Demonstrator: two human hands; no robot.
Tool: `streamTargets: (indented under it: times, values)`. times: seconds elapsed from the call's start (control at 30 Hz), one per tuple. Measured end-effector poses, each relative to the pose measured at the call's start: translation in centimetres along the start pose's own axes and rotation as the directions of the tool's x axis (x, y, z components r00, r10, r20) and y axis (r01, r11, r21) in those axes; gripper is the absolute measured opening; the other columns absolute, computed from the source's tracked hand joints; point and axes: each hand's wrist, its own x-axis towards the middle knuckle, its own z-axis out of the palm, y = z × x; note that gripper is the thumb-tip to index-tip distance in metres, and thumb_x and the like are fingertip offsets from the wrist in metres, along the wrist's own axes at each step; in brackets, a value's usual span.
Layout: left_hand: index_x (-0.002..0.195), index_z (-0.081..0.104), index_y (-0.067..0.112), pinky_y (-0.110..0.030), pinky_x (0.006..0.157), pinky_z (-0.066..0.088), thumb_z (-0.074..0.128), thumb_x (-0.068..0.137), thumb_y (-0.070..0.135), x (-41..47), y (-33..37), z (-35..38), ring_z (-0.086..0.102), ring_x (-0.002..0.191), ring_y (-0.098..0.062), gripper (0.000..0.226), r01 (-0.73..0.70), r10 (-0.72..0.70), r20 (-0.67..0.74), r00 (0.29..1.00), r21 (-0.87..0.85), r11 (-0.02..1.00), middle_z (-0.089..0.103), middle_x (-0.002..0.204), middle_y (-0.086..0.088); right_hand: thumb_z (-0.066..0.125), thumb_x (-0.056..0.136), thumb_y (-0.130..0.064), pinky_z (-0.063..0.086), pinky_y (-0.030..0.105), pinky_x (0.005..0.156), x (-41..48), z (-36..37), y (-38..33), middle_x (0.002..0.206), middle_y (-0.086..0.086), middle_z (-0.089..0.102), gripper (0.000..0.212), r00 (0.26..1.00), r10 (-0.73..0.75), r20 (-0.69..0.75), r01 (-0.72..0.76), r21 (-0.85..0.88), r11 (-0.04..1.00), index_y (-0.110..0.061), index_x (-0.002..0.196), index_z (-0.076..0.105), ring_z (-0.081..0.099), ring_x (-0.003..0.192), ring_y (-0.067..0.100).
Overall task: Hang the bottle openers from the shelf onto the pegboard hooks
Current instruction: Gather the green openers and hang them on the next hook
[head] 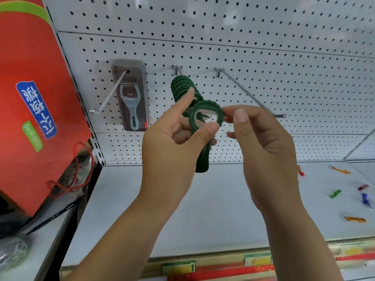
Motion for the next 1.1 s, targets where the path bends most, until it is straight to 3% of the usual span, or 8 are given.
streamTargets:
  times: [0.17,0.3,0.37,0.5,0.6,0.83,1.0,1.1]
  values:
    - [0.122,0.068,0.023,-0.045,0.073,0.064,0.068,0.095,0.011,0.5,-0.8,-0.3,0.078,0.075,-0.024,0.030,-0.060,0.064,-0.081,0.995,0.049,0.997,0.077,0.089,-0.009,0.054,0.103,-0.031,0.056,0.043,0.094,0.1,0.3,0.1,0.105,-0.015,0.074,0.018,1.000,0.005,0.030,-0.004,-0.028,1.000,-0.033,0.101,0.072,0.067,0.100,0.005]
    - [0.104,0.071,0.016,-0.048,0.079,0.062,0.062,0.100,0.016,1.8,-1.3,-1.0,0.076,0.081,-0.018,0.010,-0.119,0.131,-0.100,0.986,0.121,0.986,0.078,0.080,-0.003,0.051,0.105,-0.027,0.054,0.026,0.091,0.1,0.8,0.0,0.098,-0.020,0.073,0.021,0.997,-0.023,0.074,0.027,-0.062,0.998,-0.031,0.102,0.072,0.066,0.098,-0.003]
    - [0.101,0.071,0.012,-0.047,0.080,0.062,0.062,0.100,0.016,2.5,-1.6,-1.4,0.076,0.083,-0.019,0.009,-0.132,0.146,-0.103,0.984,0.132,0.982,0.078,0.084,-0.005,0.052,0.104,-0.029,0.050,0.014,0.086,0.0,1.0,0.1,0.099,-0.024,0.072,0.020,0.996,-0.009,0.091,0.014,-0.060,0.998,-0.032,0.103,0.072,0.066,0.097,-0.004]
    - [0.093,0.069,0.019,-0.048,0.081,0.061,0.066,0.098,0.017,3.8,-2.1,-2.0,0.075,0.088,-0.023,0.006,-0.174,0.192,-0.085,0.978,0.187,0.967,0.078,0.090,-0.004,0.055,0.103,-0.029,0.048,0.008,0.084,-0.1,1.2,0.0,0.106,-0.022,0.071,0.018,0.995,-0.010,0.096,0.017,-0.069,0.997,-0.033,0.107,0.072,0.064,0.104,-0.005]
    - [0.088,0.066,0.030,-0.048,0.079,0.060,0.068,0.096,0.024,5.0,-2.7,-2.4,0.073,0.086,-0.021,0.010,-0.206,0.246,-0.097,0.964,0.304,0.930,0.076,0.088,0.003,0.055,0.103,-0.028,0.043,0.004,0.077,-0.3,1.3,-0.1,0.102,-0.024,0.070,0.019,0.994,-0.018,0.104,0.026,-0.075,0.997,-0.033,0.107,0.073,0.061,0.089,-0.009]
    - [0.094,0.068,0.021,-0.028,0.068,0.051,0.062,0.099,0.034,6.3,-3.7,-2.5,0.059,0.072,-0.004,0.015,-0.290,0.412,-0.109,0.905,0.551,0.782,0.064,0.079,0.017,0.057,0.102,-0.030,0.041,0.005,0.074,-0.7,1.5,-0.2,0.095,-0.026,0.068,0.018,0.995,-0.012,0.101,0.021,-0.085,0.996,-0.031,0.109,0.073,0.059,0.077,-0.008]
    - [0.095,0.068,0.018,-0.032,0.066,0.050,0.060,0.099,0.035,7.2,-3.9,-2.8,0.059,0.074,-0.007,0.020,-0.316,0.473,-0.070,0.878,0.656,0.685,0.067,0.085,0.012,0.058,0.101,-0.036,0.044,0.005,0.075,-0.8,1.3,-0.5,0.103,-0.022,0.070,0.017,0.994,0.017,0.106,-0.006,-0.108,0.994,-0.036,0.110,0.072,0.059,0.078,-0.006]
    - [0.096,0.069,0.014,-0.032,0.065,0.050,0.061,0.099,0.031,7.1,-4.1,-3.2,0.059,0.076,-0.006,0.019,-0.378,0.547,-0.042,0.836,0.678,0.630,0.066,0.088,0.010,0.058,0.099,-0.041,0.046,0.006,0.081,-0.8,1.3,-0.4,0.109,-0.023,0.069,0.018,0.994,0.030,0.108,-0.014,-0.145,0.989,-0.039,0.113,0.070,0.064,0.096,-0.002]
